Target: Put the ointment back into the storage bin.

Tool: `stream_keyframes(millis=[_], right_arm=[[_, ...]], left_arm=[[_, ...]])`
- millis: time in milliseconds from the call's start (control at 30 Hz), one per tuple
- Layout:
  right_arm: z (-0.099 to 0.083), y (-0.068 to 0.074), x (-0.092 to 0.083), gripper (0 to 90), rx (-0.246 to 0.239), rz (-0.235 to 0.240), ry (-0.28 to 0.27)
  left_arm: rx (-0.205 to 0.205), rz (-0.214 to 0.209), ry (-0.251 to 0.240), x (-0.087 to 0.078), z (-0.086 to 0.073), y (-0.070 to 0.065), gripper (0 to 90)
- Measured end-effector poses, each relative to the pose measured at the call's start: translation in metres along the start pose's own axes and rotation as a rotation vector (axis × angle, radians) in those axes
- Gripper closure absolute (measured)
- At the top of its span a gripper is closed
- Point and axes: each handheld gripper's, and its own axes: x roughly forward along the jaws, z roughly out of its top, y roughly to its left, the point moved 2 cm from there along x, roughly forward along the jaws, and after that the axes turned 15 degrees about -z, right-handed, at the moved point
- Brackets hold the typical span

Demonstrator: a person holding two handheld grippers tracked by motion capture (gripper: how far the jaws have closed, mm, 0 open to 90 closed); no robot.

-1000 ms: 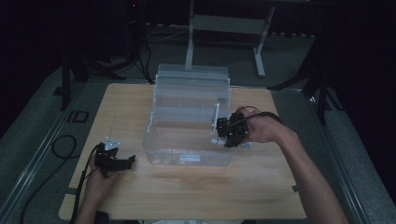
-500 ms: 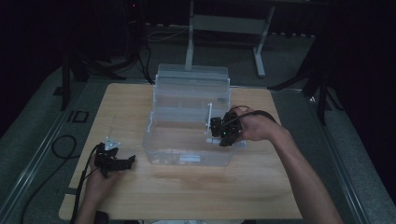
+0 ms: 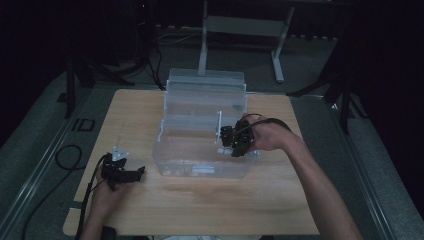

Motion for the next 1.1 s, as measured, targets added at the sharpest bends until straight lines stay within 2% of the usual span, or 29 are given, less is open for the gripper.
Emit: stream_keyframes(millis=[1100], right_arm=[[0.022, 0.000, 0.016, 70.5, -0.010, 0.023, 0.026]], left_arm=[[0.000, 0.000, 0.000, 0.000, 0.000, 0.000, 8.2]])
